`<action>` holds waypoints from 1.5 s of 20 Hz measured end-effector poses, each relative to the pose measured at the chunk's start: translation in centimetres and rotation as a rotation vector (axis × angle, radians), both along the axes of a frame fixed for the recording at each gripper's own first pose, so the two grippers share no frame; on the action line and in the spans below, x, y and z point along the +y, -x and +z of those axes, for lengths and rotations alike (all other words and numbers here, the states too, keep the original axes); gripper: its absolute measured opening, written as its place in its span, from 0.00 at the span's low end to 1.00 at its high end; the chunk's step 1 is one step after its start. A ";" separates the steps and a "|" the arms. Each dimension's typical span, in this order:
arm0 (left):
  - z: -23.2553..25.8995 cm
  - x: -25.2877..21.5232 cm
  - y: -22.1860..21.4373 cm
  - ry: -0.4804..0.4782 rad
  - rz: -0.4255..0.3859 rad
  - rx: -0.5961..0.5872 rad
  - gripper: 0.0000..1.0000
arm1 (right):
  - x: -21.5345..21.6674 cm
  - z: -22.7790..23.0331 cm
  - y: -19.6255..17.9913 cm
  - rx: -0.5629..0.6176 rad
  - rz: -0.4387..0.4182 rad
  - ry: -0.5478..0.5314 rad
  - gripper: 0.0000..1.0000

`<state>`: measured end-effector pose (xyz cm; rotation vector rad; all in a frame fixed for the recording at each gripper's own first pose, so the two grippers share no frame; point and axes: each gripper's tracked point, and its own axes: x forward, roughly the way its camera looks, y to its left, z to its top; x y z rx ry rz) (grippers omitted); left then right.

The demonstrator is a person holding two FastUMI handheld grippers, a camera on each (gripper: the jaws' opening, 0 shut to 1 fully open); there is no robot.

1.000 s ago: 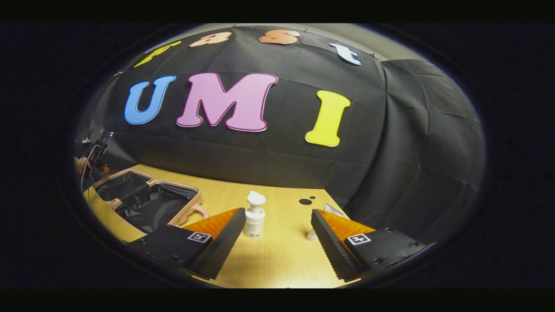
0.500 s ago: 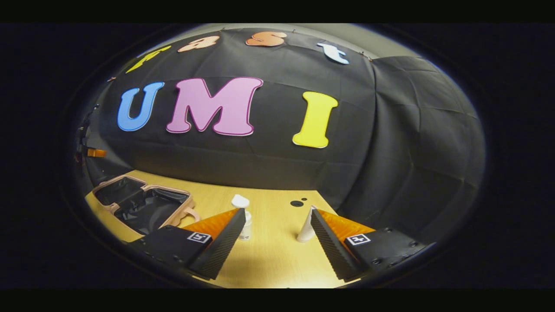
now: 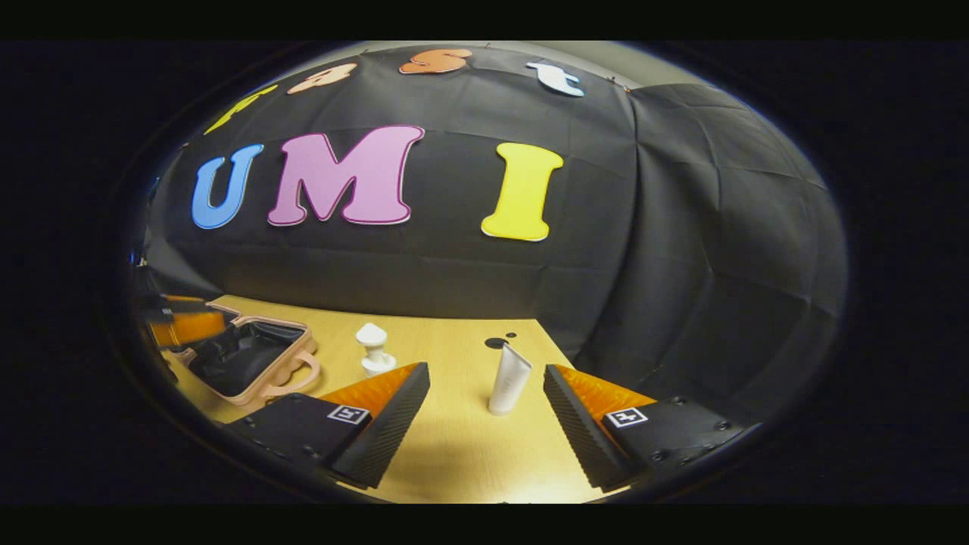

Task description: First open the suitcase, pack the skin care products into it, and then close the suitcase.

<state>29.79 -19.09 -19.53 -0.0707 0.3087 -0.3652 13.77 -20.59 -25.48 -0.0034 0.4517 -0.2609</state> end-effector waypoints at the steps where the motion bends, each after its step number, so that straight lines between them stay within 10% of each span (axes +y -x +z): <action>1: -1.3 -3.0 -0.1 0.009 -0.039 0.020 0.96 | -0.6 -0.3 0.1 0.007 -0.001 0.000 0.97; 9: -8.7 -17.2 -5.0 -0.074 -0.188 0.063 0.96 | -4.2 -3.6 0.4 0.067 -0.018 -0.020 0.96; 15: -10.7 -19.4 -8.8 -0.115 -0.173 0.050 0.92 | -5.3 -7.2 -0.2 0.120 -0.016 -0.063 0.97; 19: -10.9 -19.5 -10.0 -0.106 -0.133 0.060 0.66 | -5.2 -10.8 -2.2 0.161 0.010 -0.054 0.97; 30: -11.8 -16.2 -8.1 -0.049 -0.105 0.138 0.63 | -5.5 -18.9 -8.0 0.192 -0.076 -0.133 0.97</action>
